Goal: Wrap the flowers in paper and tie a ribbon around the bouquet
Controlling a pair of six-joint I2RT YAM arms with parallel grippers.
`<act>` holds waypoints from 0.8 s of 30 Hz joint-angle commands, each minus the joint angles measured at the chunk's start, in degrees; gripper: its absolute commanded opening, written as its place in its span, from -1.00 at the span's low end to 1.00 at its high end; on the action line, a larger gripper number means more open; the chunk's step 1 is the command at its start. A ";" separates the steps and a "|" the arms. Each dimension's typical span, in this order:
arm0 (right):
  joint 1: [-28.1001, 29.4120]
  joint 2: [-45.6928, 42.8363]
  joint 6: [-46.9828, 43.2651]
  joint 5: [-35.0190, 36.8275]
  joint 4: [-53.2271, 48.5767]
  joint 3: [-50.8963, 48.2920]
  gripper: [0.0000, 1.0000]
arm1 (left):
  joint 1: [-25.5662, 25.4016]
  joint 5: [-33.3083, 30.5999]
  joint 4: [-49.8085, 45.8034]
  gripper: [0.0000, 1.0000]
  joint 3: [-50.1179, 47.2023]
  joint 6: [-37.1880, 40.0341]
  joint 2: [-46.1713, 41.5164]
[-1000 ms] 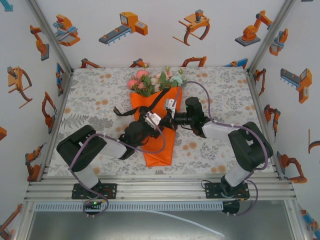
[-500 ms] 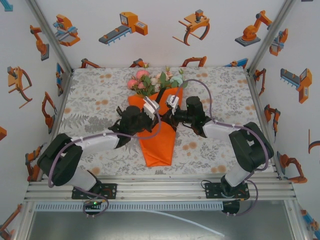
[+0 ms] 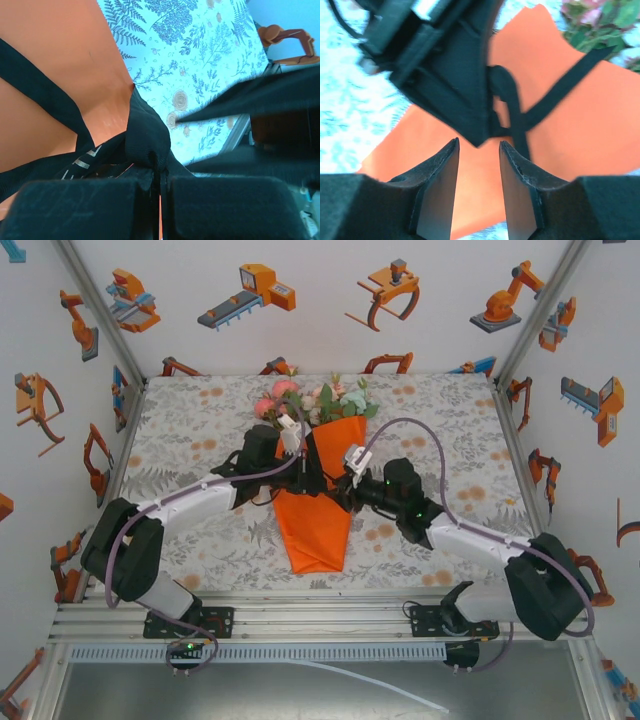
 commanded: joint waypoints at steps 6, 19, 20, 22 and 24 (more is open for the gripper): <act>3.10 5.90 12.85 10.35 16.05 -4.15 -0.21 | 0.73 2.26 -1.35 -1.00 0.85 -2.96 -0.31; 3.10 19.41 9.20 10.46 34.50 -2.42 -0.06 | 0.92 1.63 -1.48 -1.00 1.10 -2.99 -1.14; 3.06 20.36 9.25 10.00 37.08 -2.66 -0.08 | 0.91 1.64 -1.25 -1.00 0.98 -3.04 -1.12; 3.09 22.33 8.79 8.98 42.53 -3.18 -0.15 | 0.95 1.60 -1.05 -1.00 1.01 -3.42 -1.24; 3.10 24.73 7.88 7.87 47.62 -3.68 -0.22 | 1.01 1.70 -0.75 -1.00 1.01 -3.63 -1.34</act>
